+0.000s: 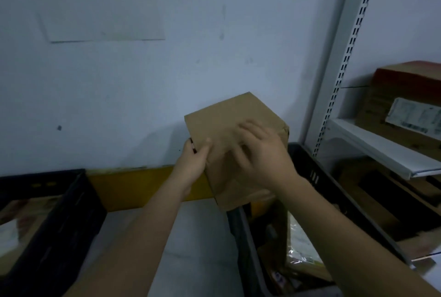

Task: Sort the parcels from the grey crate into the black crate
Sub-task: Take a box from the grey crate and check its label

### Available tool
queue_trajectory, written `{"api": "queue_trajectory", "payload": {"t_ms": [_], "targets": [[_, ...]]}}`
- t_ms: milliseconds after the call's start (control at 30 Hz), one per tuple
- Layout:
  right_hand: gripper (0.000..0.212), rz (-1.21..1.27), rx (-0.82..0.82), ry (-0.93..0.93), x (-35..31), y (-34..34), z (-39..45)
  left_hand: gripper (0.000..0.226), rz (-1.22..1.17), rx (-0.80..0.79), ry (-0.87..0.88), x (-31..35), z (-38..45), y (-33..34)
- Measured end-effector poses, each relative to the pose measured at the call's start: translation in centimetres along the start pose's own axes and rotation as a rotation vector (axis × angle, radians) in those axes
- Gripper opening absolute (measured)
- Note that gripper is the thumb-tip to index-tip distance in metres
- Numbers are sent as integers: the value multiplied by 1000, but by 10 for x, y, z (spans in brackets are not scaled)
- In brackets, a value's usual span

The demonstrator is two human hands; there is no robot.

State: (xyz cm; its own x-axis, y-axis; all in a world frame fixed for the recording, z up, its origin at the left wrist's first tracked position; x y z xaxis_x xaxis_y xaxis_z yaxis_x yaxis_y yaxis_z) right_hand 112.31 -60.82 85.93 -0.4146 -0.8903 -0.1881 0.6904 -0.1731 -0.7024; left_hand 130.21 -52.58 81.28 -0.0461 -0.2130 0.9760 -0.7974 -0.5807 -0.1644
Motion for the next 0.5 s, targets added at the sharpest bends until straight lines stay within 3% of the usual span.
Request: {"api": "queue_trajectory", "payload": {"t_ms": [100, 167, 200, 333, 500], "targets": [[79, -30, 3, 508, 52, -20, -4, 70, -29, -39, 9, -11, 4, -1], [96, 221, -81, 781, 66, -19, -14, 66, -55, -57, 13, -18, 5, -4], [95, 354, -113, 832, 61, -13, -19, 61, -86, -45, 21, -20, 4, -9], [67, 557, -22, 802, 14, 2, -24, 46, -147, 56, 73, -18, 4, -52], [71, 638, -25, 628, -79, 46, -29, 35, -103, 280, 20, -43, 0, -161]]}}
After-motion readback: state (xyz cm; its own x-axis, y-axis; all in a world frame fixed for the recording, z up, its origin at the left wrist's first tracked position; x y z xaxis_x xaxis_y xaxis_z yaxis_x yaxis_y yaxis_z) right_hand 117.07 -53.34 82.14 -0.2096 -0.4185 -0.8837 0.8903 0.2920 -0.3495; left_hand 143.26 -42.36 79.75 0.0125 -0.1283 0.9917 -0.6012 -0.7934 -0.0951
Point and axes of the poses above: each hand's wrist, its own z-axis towards the middle knuckle, its own y-axis out of the palm, x = y × z, the point moved 5 cm from there along z, towards the middle knuckle, and after that the axes turned 1 degree about z, right-handed, at the moved point
